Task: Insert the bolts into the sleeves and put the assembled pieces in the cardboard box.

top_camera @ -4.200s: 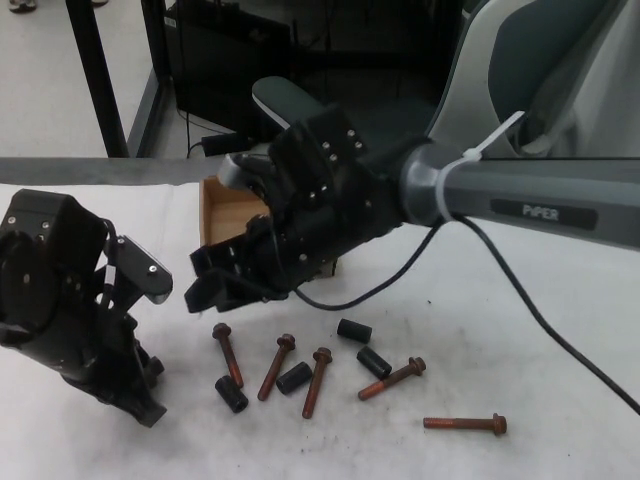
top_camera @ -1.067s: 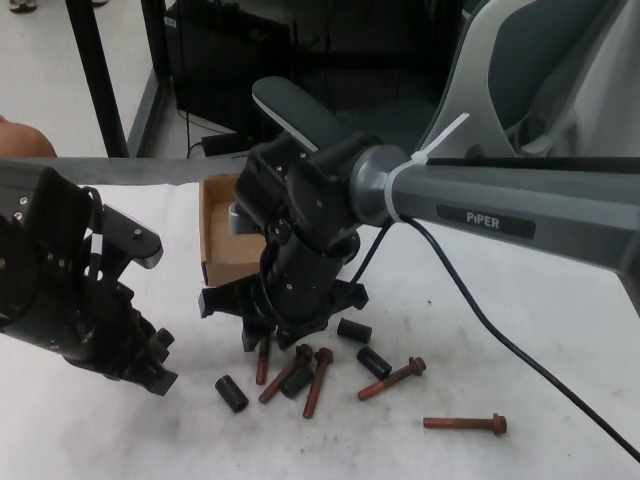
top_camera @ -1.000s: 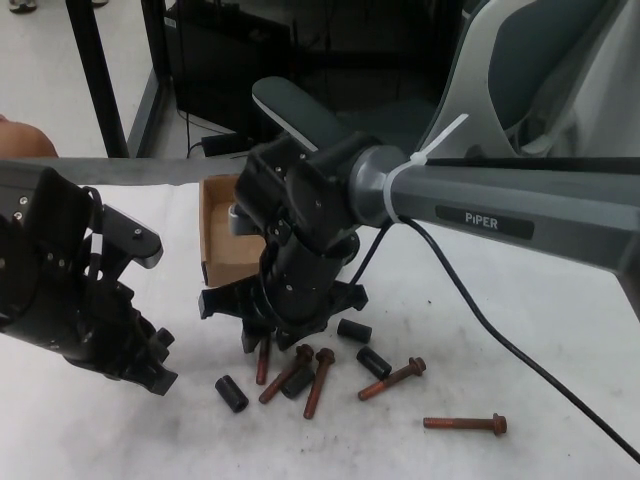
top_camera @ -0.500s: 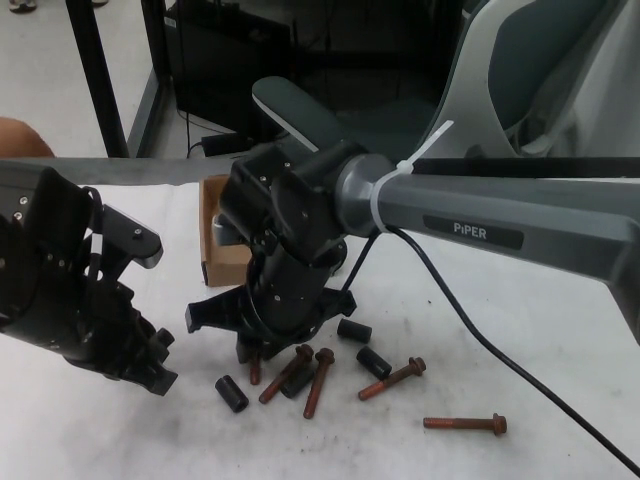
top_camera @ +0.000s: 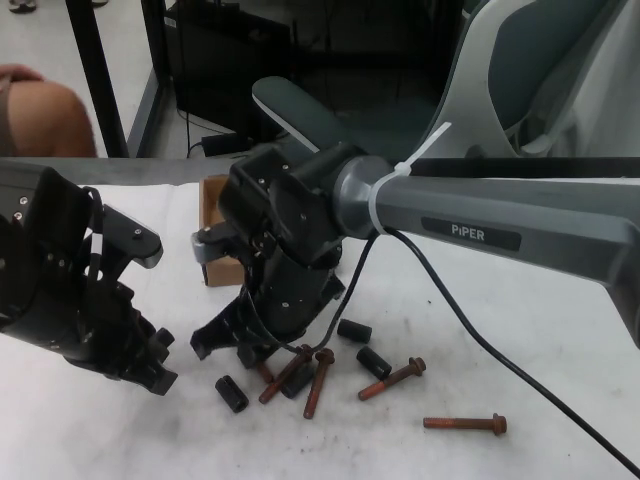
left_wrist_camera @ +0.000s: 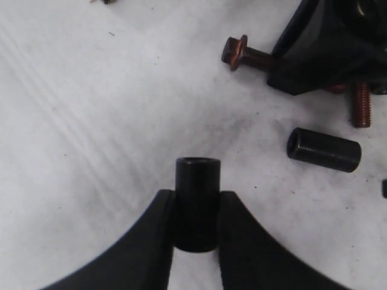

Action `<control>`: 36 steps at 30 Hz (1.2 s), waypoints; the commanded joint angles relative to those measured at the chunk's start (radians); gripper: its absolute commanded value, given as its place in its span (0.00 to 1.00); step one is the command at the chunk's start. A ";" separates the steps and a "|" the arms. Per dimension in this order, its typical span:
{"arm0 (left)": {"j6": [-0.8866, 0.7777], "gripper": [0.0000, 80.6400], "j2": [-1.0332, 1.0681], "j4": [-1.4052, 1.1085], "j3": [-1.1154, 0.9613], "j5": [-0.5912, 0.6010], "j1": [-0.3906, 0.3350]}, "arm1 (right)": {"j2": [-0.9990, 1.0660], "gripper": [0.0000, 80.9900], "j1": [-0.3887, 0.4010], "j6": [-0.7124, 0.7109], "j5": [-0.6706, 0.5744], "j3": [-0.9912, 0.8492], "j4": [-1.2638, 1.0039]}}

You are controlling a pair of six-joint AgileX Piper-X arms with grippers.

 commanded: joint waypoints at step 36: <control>-0.197 0.01 -0.068 -0.554 -0.002 0.485 0.003 | -0.211 0.00 -0.292 -0.045 -0.760 -0.007 -0.758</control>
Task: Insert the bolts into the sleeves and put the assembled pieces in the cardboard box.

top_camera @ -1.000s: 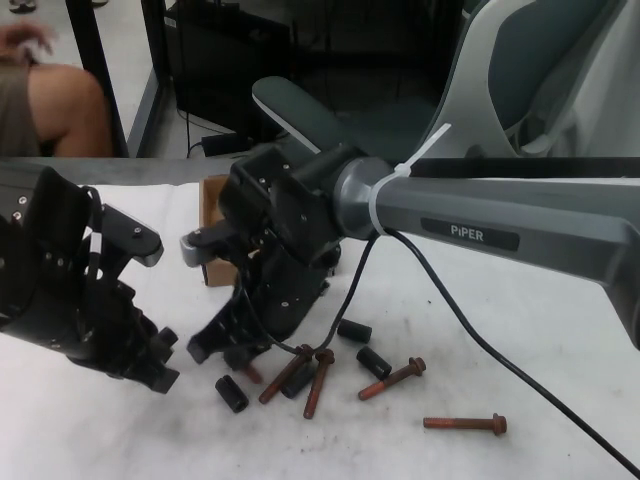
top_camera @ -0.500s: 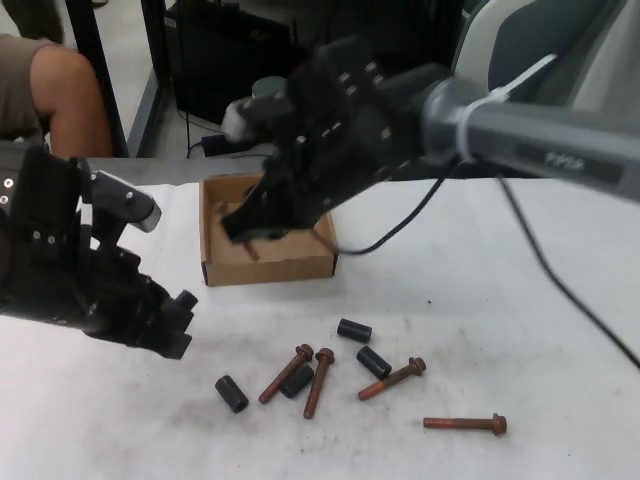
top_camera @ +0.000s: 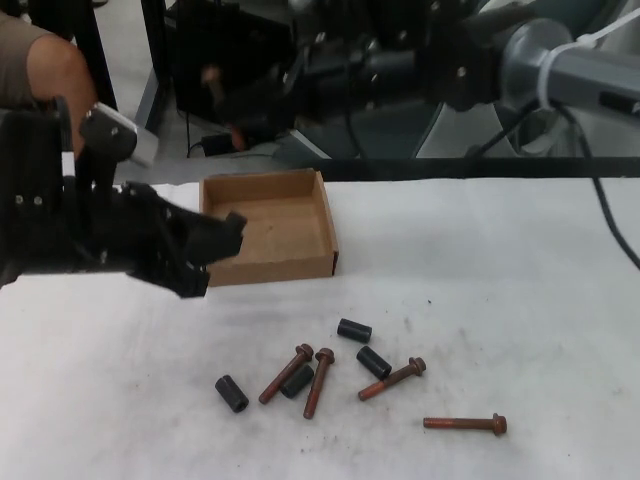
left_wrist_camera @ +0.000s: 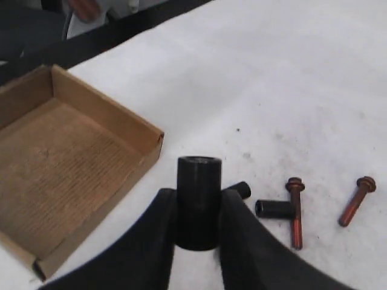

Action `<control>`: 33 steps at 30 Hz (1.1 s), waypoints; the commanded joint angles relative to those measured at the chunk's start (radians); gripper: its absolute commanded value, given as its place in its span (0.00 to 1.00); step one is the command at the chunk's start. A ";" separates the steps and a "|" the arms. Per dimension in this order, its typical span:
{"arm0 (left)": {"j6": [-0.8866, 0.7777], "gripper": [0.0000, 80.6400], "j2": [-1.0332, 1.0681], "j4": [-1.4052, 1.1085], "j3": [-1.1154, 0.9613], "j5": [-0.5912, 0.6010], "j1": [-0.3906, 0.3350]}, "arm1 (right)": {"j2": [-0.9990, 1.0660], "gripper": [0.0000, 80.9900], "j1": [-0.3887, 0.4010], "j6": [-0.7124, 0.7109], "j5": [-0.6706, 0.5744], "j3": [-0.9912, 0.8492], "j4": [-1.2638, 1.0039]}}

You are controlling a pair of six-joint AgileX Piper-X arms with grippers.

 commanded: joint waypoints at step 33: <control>-0.135 0.01 0.005 -0.354 -0.002 0.015 0.038 | -0.055 0.00 -0.032 0.268 -0.262 -0.003 -0.335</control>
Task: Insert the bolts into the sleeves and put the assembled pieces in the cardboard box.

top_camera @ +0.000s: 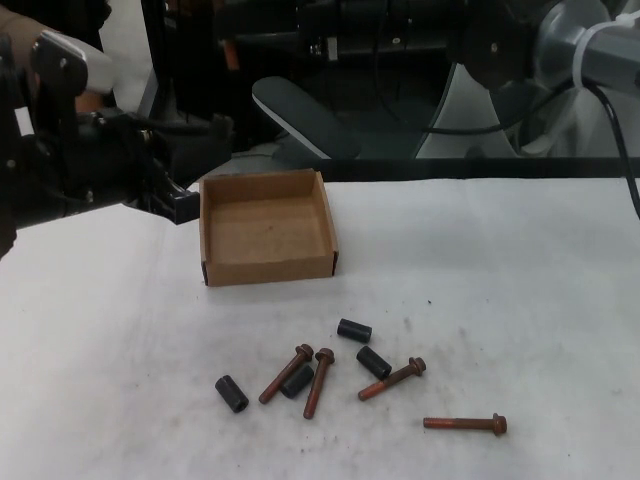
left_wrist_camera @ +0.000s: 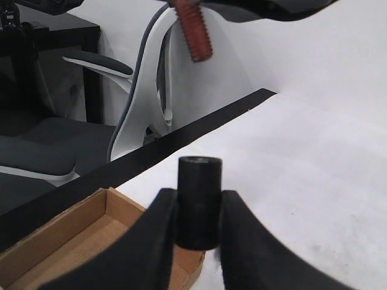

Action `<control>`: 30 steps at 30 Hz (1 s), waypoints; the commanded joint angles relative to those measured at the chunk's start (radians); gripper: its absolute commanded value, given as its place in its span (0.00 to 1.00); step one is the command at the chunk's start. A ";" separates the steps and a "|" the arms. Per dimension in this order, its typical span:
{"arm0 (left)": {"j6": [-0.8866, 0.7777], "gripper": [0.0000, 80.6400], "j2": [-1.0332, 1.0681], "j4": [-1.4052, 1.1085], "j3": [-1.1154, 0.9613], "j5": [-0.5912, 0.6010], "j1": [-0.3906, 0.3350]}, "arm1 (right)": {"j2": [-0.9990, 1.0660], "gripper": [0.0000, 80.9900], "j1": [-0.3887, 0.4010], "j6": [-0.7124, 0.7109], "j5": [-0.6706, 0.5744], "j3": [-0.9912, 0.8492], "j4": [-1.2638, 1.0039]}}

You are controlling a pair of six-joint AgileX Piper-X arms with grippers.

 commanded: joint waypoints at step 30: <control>0.007 0.01 0.001 -0.044 -0.002 0.012 0.003 | -0.022 0.00 0.023 -0.024 -0.033 0.050 0.001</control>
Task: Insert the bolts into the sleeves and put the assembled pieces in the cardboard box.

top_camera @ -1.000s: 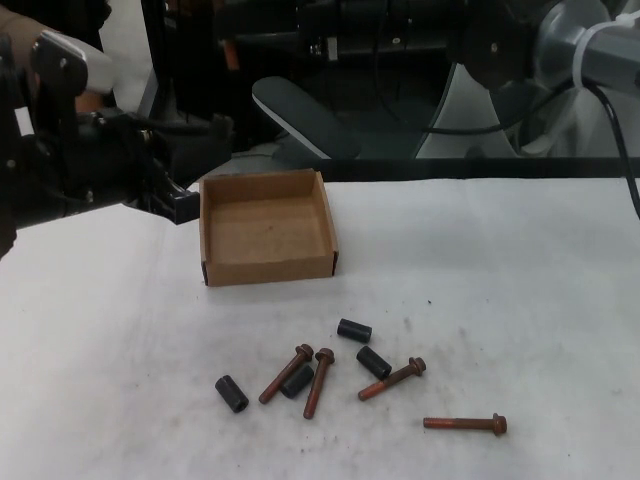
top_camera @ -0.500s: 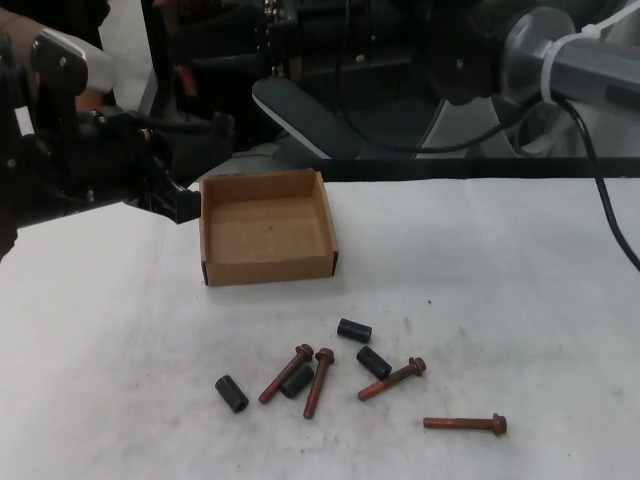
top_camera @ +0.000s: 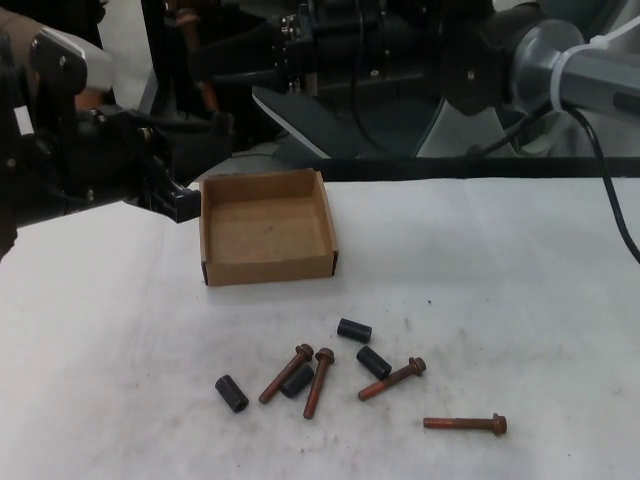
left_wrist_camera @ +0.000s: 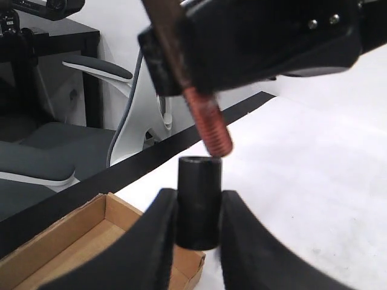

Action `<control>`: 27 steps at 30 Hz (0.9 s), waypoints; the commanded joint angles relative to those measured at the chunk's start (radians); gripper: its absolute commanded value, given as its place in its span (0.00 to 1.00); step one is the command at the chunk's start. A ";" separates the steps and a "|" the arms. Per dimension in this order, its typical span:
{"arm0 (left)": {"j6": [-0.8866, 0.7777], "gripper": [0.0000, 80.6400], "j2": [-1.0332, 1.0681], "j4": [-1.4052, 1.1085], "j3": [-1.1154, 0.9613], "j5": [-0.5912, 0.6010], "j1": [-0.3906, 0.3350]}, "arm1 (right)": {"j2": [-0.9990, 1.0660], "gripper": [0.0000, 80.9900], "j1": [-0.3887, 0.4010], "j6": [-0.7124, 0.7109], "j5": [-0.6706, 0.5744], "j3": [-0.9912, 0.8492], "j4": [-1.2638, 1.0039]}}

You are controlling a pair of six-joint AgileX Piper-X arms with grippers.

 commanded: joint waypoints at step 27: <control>-0.061 0.01 0.001 -0.141 -0.002 0.012 0.003 | -0.020 0.00 -0.014 -0.009 -0.015 0.041 0.002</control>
